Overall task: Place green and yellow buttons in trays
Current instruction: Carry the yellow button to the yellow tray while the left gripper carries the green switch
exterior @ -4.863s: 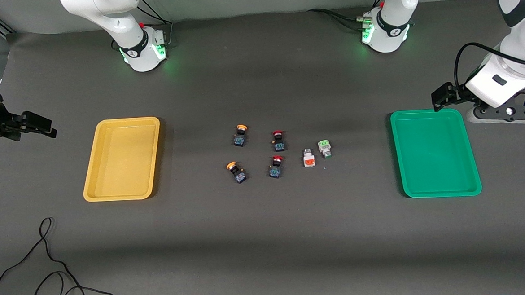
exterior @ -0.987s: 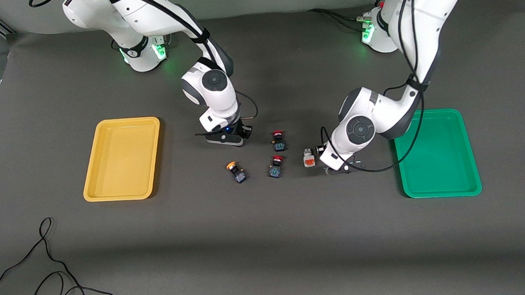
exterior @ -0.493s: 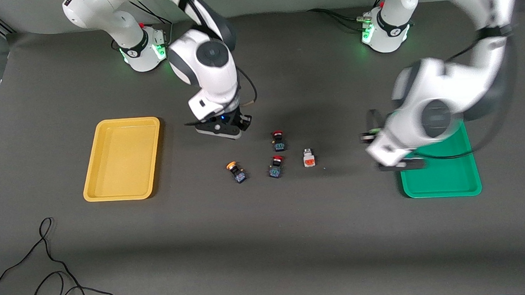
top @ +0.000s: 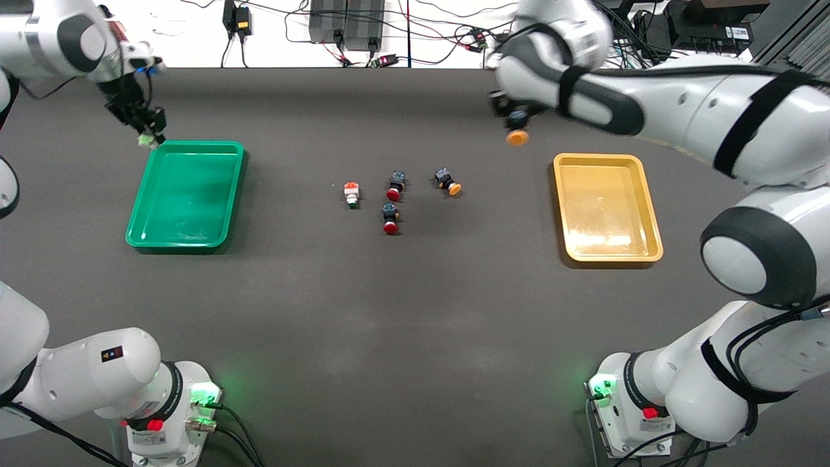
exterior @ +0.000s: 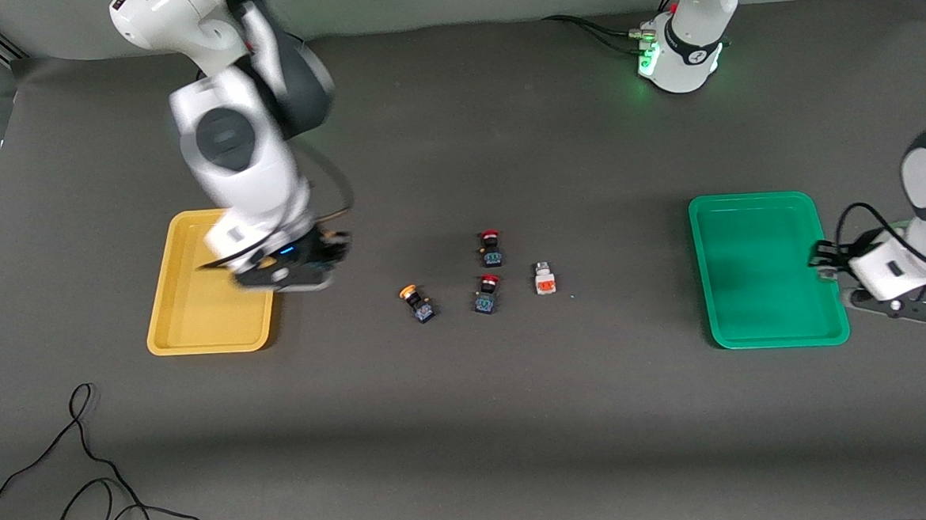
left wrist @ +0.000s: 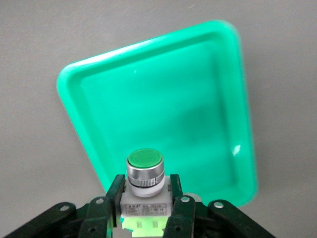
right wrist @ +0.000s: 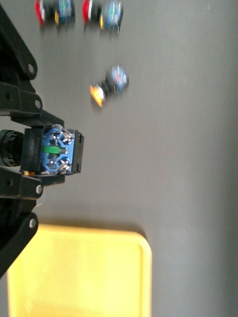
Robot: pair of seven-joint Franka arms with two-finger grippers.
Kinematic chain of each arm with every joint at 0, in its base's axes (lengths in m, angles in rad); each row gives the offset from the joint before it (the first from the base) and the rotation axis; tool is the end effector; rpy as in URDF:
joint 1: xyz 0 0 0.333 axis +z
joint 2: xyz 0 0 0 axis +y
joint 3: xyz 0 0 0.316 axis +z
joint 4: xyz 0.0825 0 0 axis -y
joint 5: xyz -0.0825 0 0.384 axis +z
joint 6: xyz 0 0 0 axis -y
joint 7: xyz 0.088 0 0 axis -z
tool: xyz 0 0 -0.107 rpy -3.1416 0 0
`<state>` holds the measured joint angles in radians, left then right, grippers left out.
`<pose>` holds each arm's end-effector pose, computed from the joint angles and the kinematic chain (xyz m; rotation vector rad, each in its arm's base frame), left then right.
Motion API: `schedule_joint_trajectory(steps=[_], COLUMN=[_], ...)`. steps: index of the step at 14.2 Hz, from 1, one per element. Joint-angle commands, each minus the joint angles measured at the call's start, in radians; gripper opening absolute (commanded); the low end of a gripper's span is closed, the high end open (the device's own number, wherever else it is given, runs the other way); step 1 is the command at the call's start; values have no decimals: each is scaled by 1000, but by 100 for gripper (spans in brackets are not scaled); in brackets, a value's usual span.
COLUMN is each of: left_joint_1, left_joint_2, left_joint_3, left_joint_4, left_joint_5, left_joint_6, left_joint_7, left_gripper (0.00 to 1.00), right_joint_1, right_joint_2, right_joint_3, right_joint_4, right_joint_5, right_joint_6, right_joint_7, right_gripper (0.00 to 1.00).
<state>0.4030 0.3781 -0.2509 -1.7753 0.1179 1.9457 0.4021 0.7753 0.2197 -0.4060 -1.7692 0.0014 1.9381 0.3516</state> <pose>0.6133 0.1132 0.3374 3.0524 -0.4549 -0.2939 0.5676 0.2356 0.4418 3.0502 0.0373 -0.0014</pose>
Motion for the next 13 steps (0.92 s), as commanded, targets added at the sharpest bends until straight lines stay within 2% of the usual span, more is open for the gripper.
schedule_joint_trajectory(steps=[1, 4, 7, 10, 13], left_joint_1=[31, 39, 39, 39, 39], left_joint_2=[10, 13, 42, 65, 71], left_joint_3=[-16, 1, 28, 41, 41], left_joint_4=[-109, -252, -357, -385, -381], left_joint_5=[26, 26, 26, 26, 23], left_joint_6=[140, 350, 548, 605, 587], left_joint_7=[35, 32, 34, 32, -14], left_gripper=[0, 0, 0, 0, 6], right_joint_1=[10, 12, 12, 9, 2], right_joint_2=[-95, -115, -126, -140, -44], right_joint_3=[-176, -382, -519, -557, -557], right_joint_4=[-117, -167, -249, -434, -533], right_joint_5=[57, 58, 58, 107, 242], right_joint_6=[2, 10, 82, 304, 490], right_joint_7=[-324, -633, -802, -884, -968], right_gripper=[33, 33, 33, 33, 33])
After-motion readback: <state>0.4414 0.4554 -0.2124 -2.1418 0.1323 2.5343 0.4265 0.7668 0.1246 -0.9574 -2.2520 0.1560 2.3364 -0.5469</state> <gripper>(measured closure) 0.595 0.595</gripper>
